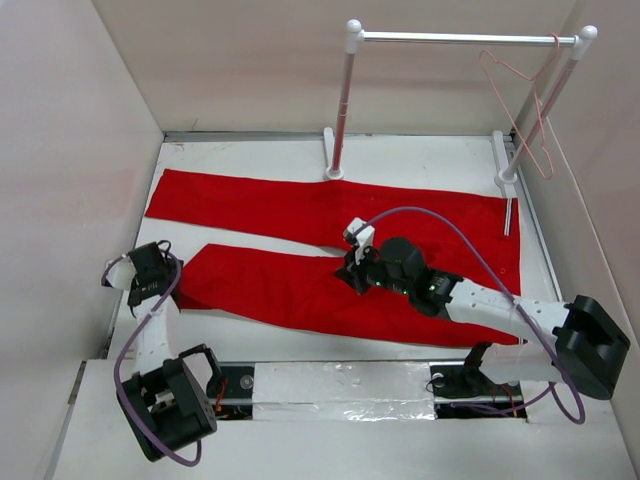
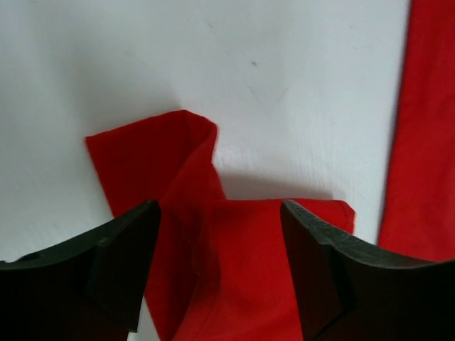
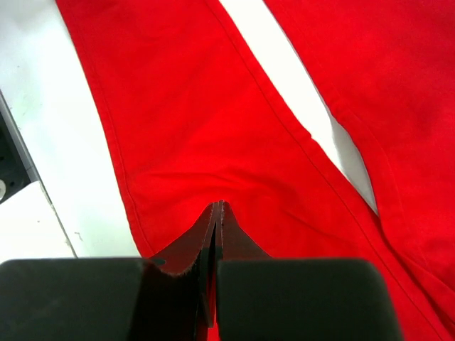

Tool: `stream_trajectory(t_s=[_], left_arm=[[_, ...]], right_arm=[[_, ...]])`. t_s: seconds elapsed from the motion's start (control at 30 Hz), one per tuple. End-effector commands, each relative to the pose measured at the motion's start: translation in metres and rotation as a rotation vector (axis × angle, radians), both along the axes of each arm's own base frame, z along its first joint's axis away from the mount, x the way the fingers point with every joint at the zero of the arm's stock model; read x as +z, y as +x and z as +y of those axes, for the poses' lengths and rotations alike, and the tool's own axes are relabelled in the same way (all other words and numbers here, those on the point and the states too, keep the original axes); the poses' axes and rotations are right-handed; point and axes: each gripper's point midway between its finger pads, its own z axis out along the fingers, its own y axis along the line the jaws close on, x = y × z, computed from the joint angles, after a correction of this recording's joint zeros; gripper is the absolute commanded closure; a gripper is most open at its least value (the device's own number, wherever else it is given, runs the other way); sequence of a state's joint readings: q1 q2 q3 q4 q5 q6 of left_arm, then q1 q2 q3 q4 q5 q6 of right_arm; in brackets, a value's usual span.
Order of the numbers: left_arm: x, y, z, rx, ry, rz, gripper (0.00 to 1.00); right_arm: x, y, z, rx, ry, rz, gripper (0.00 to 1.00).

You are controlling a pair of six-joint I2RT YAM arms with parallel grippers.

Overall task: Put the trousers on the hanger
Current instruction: Flatten out the trousers at the center of the board.

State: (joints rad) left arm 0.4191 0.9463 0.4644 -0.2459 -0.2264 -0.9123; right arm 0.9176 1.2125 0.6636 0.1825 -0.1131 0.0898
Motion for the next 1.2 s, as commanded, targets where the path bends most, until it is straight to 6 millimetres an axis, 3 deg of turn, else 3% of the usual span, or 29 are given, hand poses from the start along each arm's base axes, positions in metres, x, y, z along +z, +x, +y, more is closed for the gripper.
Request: stream_trajectory(t_s=[0.0,0.07,0.1,0.13,0.23,0.3,0.33,0.37,0.4,0.43,0.5,0.53,0.57,0.63,0.67,0.73,0.77,0.9,1.03,1.1,1.17], left_arm=[[0.008,0.023,-0.005,-0.074,-0.010,-0.100,0.39],[0.008,0.028,-0.006,-0.093,-0.009,-0.109,0.64],[0.008,0.029,-0.006,-0.093,-0.010,-0.111,0.90],[0.015,0.033,-0.004,-0.094,-0.001,-0.129,1.00],[0.049,0.050,-0.010,-0.143,0.051,-0.202,1.00],[0.098,0.068,-0.010,-0.168,0.120,-0.279,1.00],[0.117,0.077,-0.024,-0.216,0.140,-0.307,1.00],[0.152,0.084,-0.025,-0.216,0.190,-0.348,1.00],[0.167,0.088,-0.032,-0.246,0.223,-0.358,1.00],[0.180,0.092,-0.051,-0.305,0.241,-0.372,1.00],[0.198,0.090,-0.058,-0.306,0.290,-0.377,1.00],[0.198,0.088,-0.063,-0.327,0.306,-0.368,1.00],[0.185,0.084,-0.071,-0.354,0.302,-0.339,1.00],[0.169,0.072,-0.068,-0.329,0.294,-0.325,0.95],[0.136,0.063,-0.068,-0.326,0.275,-0.264,0.91],[0.112,0.050,-0.067,-0.294,0.256,-0.244,0.77],[0.082,0.038,-0.067,-0.256,0.210,-0.197,0.75],[0.056,0.017,-0.054,-0.130,0.196,-0.162,0.72],[0.046,0.015,-0.057,-0.154,0.187,-0.124,0.58],[0.031,0.009,-0.062,-0.177,0.164,-0.093,0.48],[0.024,0.007,-0.061,-0.169,0.165,-0.094,0.45]], right_arm=[[0.011,0.001,0.012,0.033,0.047,-0.039,1.00],[0.009,0.001,0.013,0.036,0.040,-0.033,1.00],[0.008,0.002,0.013,0.034,0.036,-0.033,1.00],[0.006,0.003,0.013,0.031,0.031,-0.032,1.00],[0.004,0.005,0.013,0.025,0.024,-0.032,1.00],[0.003,0.006,0.014,0.022,0.021,-0.031,1.00],[0.003,0.006,0.014,0.020,0.020,-0.030,1.00],[0.001,0.007,0.014,0.016,0.016,-0.030,1.00],[0.001,0.009,0.013,0.003,0.012,-0.032,1.00],[0.000,0.010,0.012,-0.001,0.010,-0.033,1.00],[-0.001,0.011,0.012,-0.008,0.004,-0.033,1.00],[-0.001,0.011,0.012,-0.008,0.004,-0.033,1.00],[-0.002,0.014,0.009,-0.018,0.001,-0.032,1.00],[-0.004,0.014,0.009,-0.018,-0.003,-0.029,1.00],[-0.004,0.014,0.009,-0.018,-0.004,-0.028,1.00],[-0.007,0.016,0.007,-0.026,-0.011,-0.022,1.00],[-0.007,0.017,0.006,-0.029,-0.012,-0.023,1.00],[-0.013,0.023,0.000,-0.053,-0.027,-0.014,1.00],[-0.016,0.026,-0.001,-0.059,-0.034,-0.006,1.00],[-0.018,0.029,-0.003,-0.065,-0.038,-0.001,1.00],[-0.019,0.028,-0.003,-0.058,-0.039,0.002,1.00]])
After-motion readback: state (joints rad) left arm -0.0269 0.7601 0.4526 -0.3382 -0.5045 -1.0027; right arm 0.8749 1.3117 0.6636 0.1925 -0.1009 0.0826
